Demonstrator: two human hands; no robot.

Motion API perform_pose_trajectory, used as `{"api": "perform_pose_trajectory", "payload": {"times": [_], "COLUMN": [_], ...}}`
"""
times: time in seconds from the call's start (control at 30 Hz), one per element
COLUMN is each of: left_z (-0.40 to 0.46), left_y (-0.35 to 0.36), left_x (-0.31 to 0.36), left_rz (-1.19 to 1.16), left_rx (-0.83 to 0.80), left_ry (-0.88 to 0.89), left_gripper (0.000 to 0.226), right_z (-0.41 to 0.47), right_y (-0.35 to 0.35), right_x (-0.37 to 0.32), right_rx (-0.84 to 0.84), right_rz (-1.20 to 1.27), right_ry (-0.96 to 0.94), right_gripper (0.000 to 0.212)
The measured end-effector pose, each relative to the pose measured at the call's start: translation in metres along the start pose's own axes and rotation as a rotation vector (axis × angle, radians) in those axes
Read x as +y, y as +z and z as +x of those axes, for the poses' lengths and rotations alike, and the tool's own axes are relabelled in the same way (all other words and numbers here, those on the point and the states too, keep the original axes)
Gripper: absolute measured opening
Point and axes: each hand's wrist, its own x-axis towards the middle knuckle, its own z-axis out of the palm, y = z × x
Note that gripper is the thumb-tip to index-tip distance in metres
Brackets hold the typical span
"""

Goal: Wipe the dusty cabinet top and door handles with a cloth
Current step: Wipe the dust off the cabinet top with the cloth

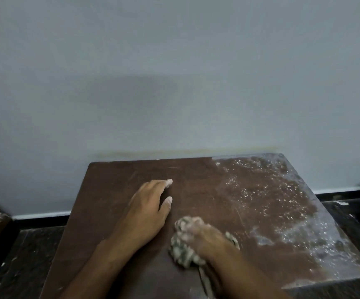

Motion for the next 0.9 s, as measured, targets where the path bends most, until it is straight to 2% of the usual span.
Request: {"api": "perform_pose_trajectory", "payload": {"times": [0.07, 0.2, 0.37, 0.47, 0.6, 0.67, 0.77, 0.9], "left_z": [0.004, 0.016, 0.020, 0.013, -0.003, -0.013, -0.030, -0.049], "left_y": [-0.001, -0.002, -0.018, -0.036, -0.057, -0.066, -0.081, -0.096], "left_x": [0.001, 0.002, -0.015, -0.033, -0.056, -0.066, -0.089, -0.105], "left_rz": [0.019, 0.068, 0.092, 0.066, -0.008, -0.034, -0.010, -0.023], "left_rx": [-0.020, -0.061, -0.043, 0.041, 0.236, 0.297, 0.352, 0.355], "left_ry": [-0.008, 0.004, -0.012, -0.094, -0.222, -0.270, -0.328, -0.385], "left_gripper": [0.046, 0.052, 0.054, 0.054, 0.046, 0.042, 0.042, 0.046], "right_z": [0.032, 0.111, 0.158, 0.168, 0.206, 0.230, 0.257, 0.260], "right_y": [-0.007, -0.011, -0.001, 0.011, 0.054, 0.086, 0.120, 0.123], "right_x": [0.026, 0.091, 0.087, 0.070, 0.017, -0.023, -0.080, -0.092], "right_rx": [-0.022, -0.010, 0.089, 0.077, 0.023, -0.038, -0.021, -0.141], "right_rz": [0.094, -0.007, -0.151, -0.115, -0.036, -0.008, 0.074, 0.073], "right_ry": [0.055, 0.278, 0.433, 0.413, 0.304, 0.225, 0.143, 0.048], "right_gripper": [0.042, 0.046, 0.056, 0.063, 0.063, 0.053, 0.037, 0.055]}}
